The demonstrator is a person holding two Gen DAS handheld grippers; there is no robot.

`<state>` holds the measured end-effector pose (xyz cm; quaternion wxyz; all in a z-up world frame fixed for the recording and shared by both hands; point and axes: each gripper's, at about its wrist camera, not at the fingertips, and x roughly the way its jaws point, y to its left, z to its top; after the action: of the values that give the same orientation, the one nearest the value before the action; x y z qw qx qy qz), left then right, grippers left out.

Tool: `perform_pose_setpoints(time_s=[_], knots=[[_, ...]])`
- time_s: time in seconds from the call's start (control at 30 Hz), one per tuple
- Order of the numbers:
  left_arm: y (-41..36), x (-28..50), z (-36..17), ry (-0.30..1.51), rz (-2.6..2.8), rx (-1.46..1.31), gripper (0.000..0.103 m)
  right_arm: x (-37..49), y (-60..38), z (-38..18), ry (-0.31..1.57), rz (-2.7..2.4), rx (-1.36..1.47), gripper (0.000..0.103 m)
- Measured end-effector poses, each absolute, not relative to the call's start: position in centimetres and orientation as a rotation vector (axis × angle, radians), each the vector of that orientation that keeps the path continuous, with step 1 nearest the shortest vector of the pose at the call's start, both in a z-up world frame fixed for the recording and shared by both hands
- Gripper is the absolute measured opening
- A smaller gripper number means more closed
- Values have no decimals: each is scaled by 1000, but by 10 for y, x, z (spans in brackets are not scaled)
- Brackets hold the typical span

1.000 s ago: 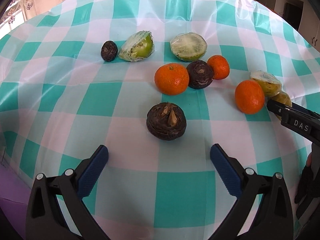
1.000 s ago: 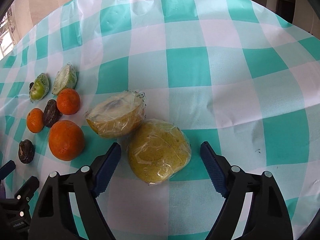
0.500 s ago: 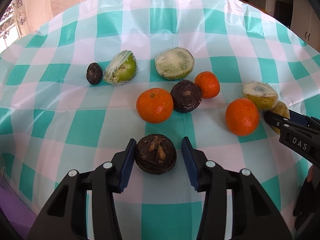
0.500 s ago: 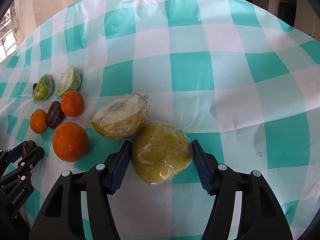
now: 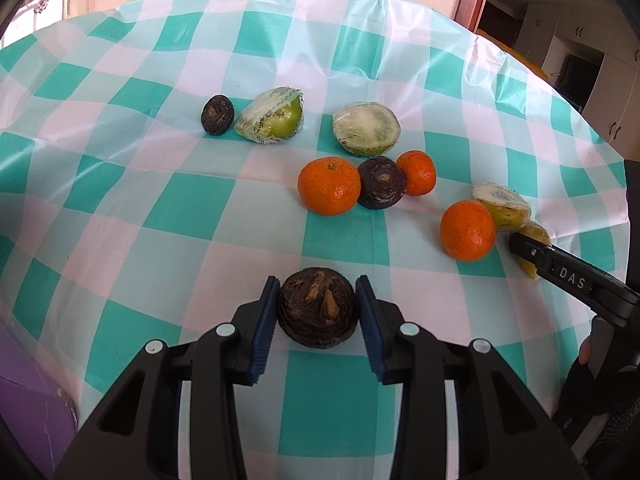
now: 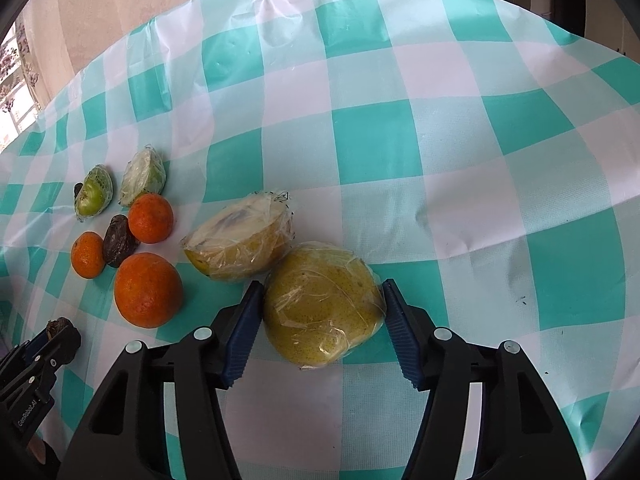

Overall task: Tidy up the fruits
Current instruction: 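Carry the dark fruit with the left tool while the right tool carries the yellow fruit to the box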

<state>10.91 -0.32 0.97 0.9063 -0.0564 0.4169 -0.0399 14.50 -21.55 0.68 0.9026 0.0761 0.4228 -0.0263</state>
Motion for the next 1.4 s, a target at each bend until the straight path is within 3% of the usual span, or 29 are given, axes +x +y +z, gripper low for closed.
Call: perform_pose_setpoints(time_s=[0.43,1.07,1.4], knots=[[16,51,11,847,-118,-206,39,72,-217,10,818,45,341,59],[34,-29,14,814,-187,-191,39,4,-160,12,835,200,257,59],[47,-73,23,709,-183,-191,39,-25,-137,11,841,308,265,59]])
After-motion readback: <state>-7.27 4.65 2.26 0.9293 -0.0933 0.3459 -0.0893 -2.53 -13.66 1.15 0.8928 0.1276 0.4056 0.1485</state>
